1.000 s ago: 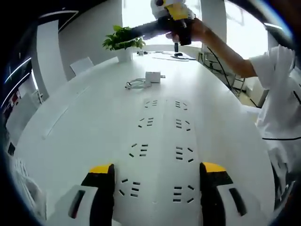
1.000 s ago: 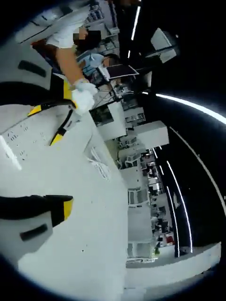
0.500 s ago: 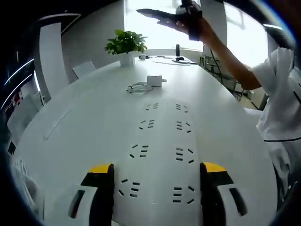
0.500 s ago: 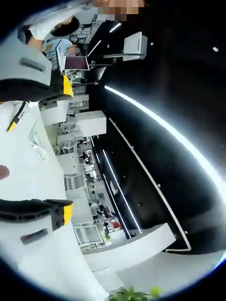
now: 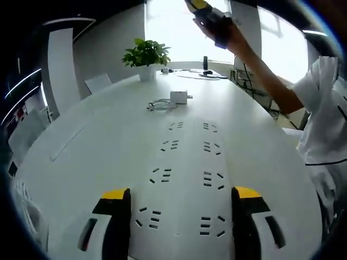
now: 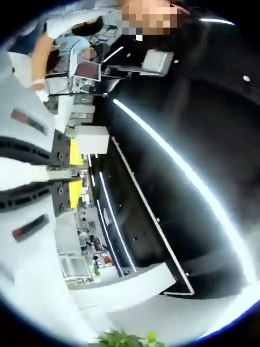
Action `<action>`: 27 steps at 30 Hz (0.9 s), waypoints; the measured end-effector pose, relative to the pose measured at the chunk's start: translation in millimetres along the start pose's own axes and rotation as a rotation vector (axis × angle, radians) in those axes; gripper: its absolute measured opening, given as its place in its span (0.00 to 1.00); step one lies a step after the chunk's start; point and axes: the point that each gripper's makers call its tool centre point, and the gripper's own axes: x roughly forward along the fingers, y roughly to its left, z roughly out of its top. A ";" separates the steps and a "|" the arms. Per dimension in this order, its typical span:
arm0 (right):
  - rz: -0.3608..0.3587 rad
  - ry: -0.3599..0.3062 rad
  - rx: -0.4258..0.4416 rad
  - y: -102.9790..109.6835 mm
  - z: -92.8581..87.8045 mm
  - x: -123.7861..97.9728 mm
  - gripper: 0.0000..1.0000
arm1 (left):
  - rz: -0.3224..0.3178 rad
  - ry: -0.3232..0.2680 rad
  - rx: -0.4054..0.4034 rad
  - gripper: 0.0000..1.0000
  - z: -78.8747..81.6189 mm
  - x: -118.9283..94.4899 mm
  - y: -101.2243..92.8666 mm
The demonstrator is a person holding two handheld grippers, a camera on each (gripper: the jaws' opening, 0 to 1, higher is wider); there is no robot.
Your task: Straighten the power strip on the desk, plug the charger into it
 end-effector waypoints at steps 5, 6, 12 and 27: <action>0.012 0.325 -0.027 -7.1 -55.1 2.7 0.33 | -0.001 -0.021 0.002 0.78 1.0 0.9 -1.7; -0.018 0.424 0.002 -18.6 -71.4 0.6 0.37 | 0.000 -0.032 0.003 0.78 1.2 0.9 -1.9; -0.043 0.972 0.131 -55.4 -143.6 -25.0 0.45 | 0.001 -0.080 0.013 0.78 3.7 0.2 -3.7; -0.039 1.901 0.294 -30.9 -230.6 -116.3 0.51 | -0.018 -0.162 0.049 0.76 12.4 -0.4 -8.3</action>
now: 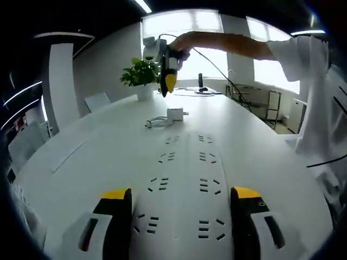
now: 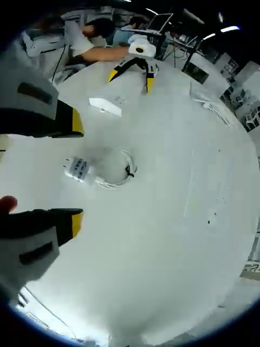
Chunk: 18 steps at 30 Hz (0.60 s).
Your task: Straighten the power strip on the desk, plug the charger into it
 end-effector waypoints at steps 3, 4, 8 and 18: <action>-0.061 0.172 0.010 -6.9 -12.9 14.8 0.51 | 0.001 -0.002 0.000 0.76 0.2 -0.1 0.3; -0.060 0.198 0.013 -11.3 -9.9 15.9 0.51 | 0.002 -0.002 0.000 0.76 0.4 -0.1 0.5; -0.055 0.263 0.013 -8.9 3.6 27.1 0.50 | 0.011 -0.002 0.001 0.76 0.1 0.1 -3.2; -0.113 0.427 0.042 -24.2 -4.2 42.5 0.41 | 0.005 -0.024 0.010 0.75 2.3 0.4 -7.1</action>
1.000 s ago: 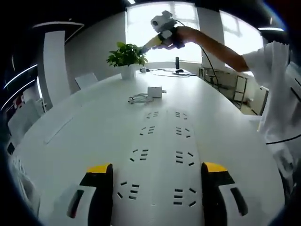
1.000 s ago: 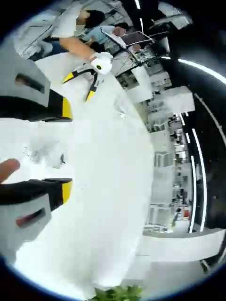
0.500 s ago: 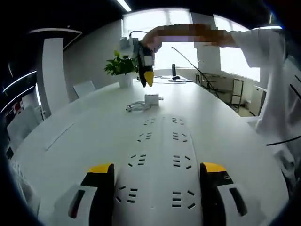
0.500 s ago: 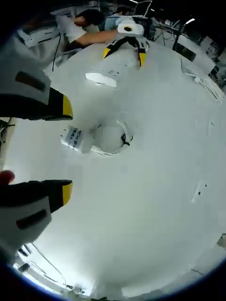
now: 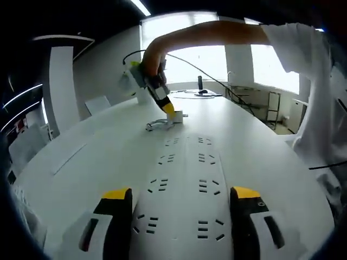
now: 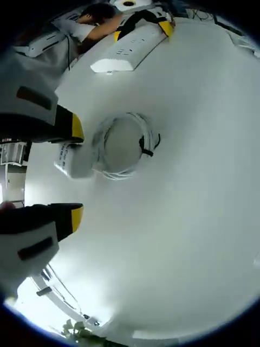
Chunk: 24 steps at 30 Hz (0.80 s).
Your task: Straighten the power strip on the desk, plug the charger into it
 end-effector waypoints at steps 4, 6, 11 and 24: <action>0.032 0.031 -0.023 8.1 -5.0 2.5 0.31 | -0.001 -0.002 0.001 0.75 0.4 0.4 0.0; 0.038 0.049 -0.026 12.5 -7.0 3.7 0.27 | -0.002 -0.002 0.001 0.75 0.4 0.5 0.1; 0.024 0.091 -0.032 10.3 -15.5 4.7 0.27 | -0.001 -0.002 0.000 0.75 0.6 0.7 0.6; 0.080 0.022 0.043 3.2 -25.9 -7.8 0.25 | 0.002 -0.007 0.002 0.75 1.2 0.5 1.5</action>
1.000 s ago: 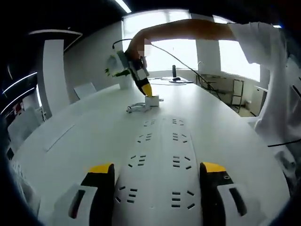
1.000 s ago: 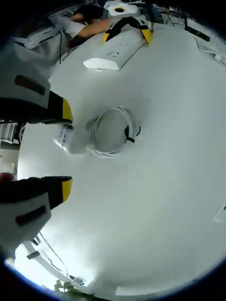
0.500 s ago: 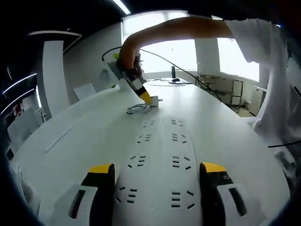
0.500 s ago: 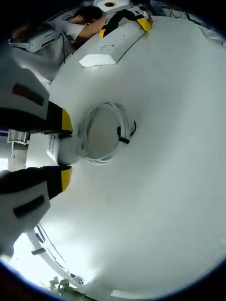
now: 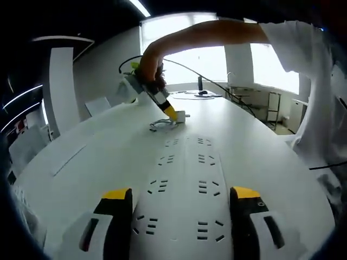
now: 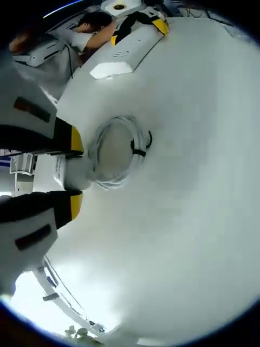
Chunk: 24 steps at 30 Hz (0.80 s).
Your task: Straighten the power strip on the desk, plug the charger into it
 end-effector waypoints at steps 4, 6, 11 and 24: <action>0.028 -0.065 0.000 -1.3 -10.7 -11.3 0.25 | 0.002 0.001 0.000 0.75 -0.1 0.1 0.1; 0.028 -0.136 -0.005 -3.7 -12.2 -19.4 0.25 | 0.003 -0.002 0.000 0.75 0.0 -0.1 0.2; 0.147 -0.426 -0.015 6.9 -14.8 -41.9 0.25 | 0.005 -0.007 0.002 0.74 0.4 -0.1 0.0; 0.864 -0.958 0.171 21.6 -43.6 -59.1 0.24 | 0.002 -0.035 0.014 0.73 2.6 -0.6 -1.9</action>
